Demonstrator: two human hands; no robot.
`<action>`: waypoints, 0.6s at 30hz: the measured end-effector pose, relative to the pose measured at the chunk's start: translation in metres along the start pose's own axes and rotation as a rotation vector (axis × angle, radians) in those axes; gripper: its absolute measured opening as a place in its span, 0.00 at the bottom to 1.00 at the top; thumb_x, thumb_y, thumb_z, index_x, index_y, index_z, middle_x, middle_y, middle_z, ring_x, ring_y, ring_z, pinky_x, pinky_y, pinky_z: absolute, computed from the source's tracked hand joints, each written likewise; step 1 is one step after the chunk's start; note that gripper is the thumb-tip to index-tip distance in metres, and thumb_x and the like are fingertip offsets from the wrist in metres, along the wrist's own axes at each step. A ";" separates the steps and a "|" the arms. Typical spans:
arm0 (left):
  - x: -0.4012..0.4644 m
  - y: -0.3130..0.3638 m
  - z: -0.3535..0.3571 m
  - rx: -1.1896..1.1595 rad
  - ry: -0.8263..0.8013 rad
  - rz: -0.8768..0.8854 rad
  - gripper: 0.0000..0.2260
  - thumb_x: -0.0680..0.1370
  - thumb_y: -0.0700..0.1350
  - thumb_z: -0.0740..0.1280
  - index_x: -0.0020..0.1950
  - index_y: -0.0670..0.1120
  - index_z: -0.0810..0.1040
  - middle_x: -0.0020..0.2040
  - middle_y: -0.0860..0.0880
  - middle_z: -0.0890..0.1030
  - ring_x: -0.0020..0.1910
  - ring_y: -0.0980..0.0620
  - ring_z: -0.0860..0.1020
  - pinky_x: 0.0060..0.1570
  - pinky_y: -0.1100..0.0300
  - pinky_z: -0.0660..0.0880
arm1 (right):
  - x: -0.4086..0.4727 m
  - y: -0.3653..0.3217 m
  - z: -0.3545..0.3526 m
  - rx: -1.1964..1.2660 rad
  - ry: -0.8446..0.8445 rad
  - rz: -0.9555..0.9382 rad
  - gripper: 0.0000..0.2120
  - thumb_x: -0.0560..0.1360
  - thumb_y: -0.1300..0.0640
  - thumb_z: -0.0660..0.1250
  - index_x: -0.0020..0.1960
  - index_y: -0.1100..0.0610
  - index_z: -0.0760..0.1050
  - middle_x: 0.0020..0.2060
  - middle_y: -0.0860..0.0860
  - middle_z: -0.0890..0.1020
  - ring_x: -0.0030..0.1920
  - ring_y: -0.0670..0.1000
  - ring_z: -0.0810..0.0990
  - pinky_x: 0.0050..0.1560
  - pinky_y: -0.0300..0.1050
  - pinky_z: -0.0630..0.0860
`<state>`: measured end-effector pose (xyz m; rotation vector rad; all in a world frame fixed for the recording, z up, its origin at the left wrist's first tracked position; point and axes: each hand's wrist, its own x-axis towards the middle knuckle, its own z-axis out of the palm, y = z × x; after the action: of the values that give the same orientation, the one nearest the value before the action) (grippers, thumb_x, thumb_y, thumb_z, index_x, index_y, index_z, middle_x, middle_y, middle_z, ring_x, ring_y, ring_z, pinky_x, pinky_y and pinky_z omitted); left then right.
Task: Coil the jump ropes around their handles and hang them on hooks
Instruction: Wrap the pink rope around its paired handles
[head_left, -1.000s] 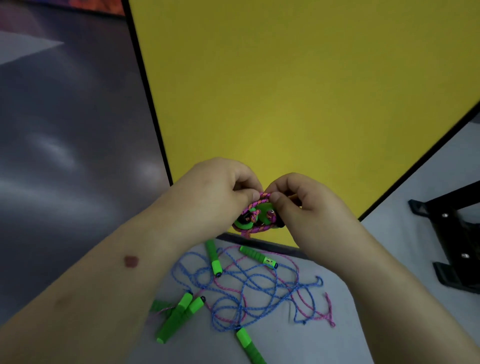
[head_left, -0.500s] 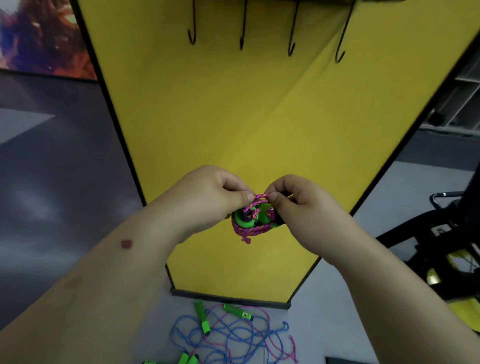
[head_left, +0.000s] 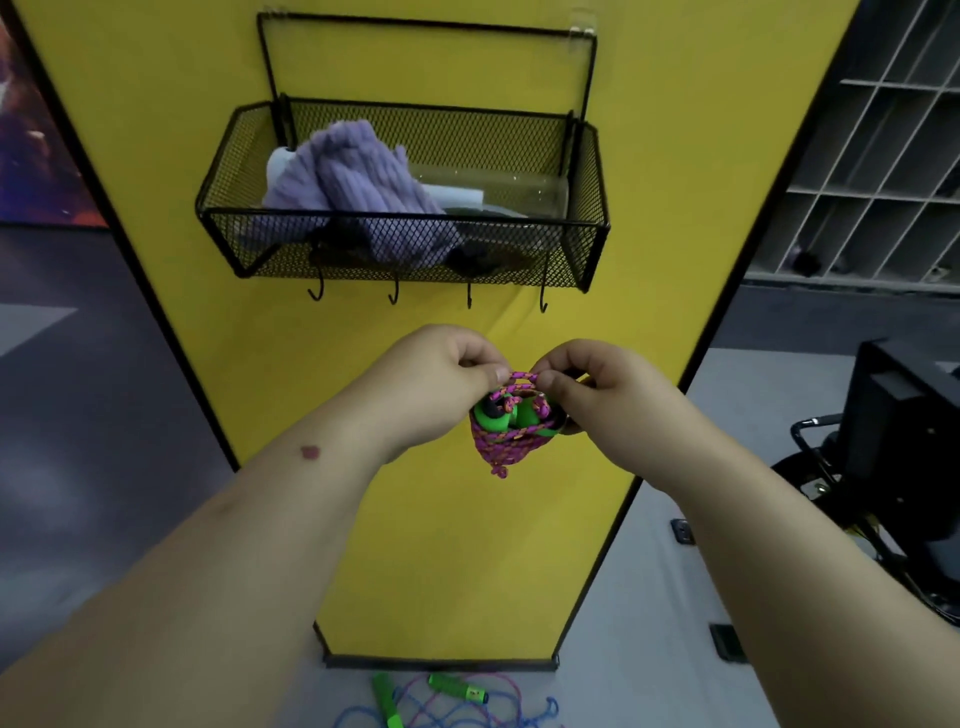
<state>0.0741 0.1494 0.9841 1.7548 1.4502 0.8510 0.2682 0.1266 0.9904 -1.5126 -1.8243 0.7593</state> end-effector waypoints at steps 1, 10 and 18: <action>0.005 0.002 0.003 -0.021 0.005 -0.010 0.05 0.78 0.51 0.71 0.43 0.55 0.85 0.43 0.53 0.85 0.47 0.49 0.83 0.55 0.44 0.82 | 0.005 0.003 -0.004 0.005 0.005 0.000 0.07 0.81 0.51 0.66 0.45 0.46 0.79 0.42 0.50 0.85 0.44 0.55 0.86 0.44 0.55 0.83; 0.047 0.020 0.025 -0.168 0.112 -0.099 0.06 0.72 0.53 0.71 0.40 0.51 0.84 0.48 0.45 0.87 0.56 0.40 0.84 0.58 0.38 0.81 | 0.060 0.023 -0.026 0.151 -0.066 0.047 0.07 0.82 0.54 0.66 0.46 0.51 0.81 0.46 0.55 0.86 0.49 0.54 0.85 0.50 0.52 0.85; 0.073 0.041 0.031 -0.324 0.146 -0.200 0.11 0.84 0.44 0.67 0.41 0.50 0.80 0.49 0.49 0.83 0.48 0.50 0.83 0.54 0.51 0.84 | 0.097 0.025 -0.042 0.240 -0.094 0.054 0.15 0.81 0.58 0.66 0.35 0.50 0.77 0.30 0.43 0.80 0.37 0.45 0.79 0.43 0.47 0.82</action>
<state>0.1334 0.2131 1.0052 1.3090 1.4571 1.0571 0.3034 0.2282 1.0081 -1.3944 -1.6951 1.0508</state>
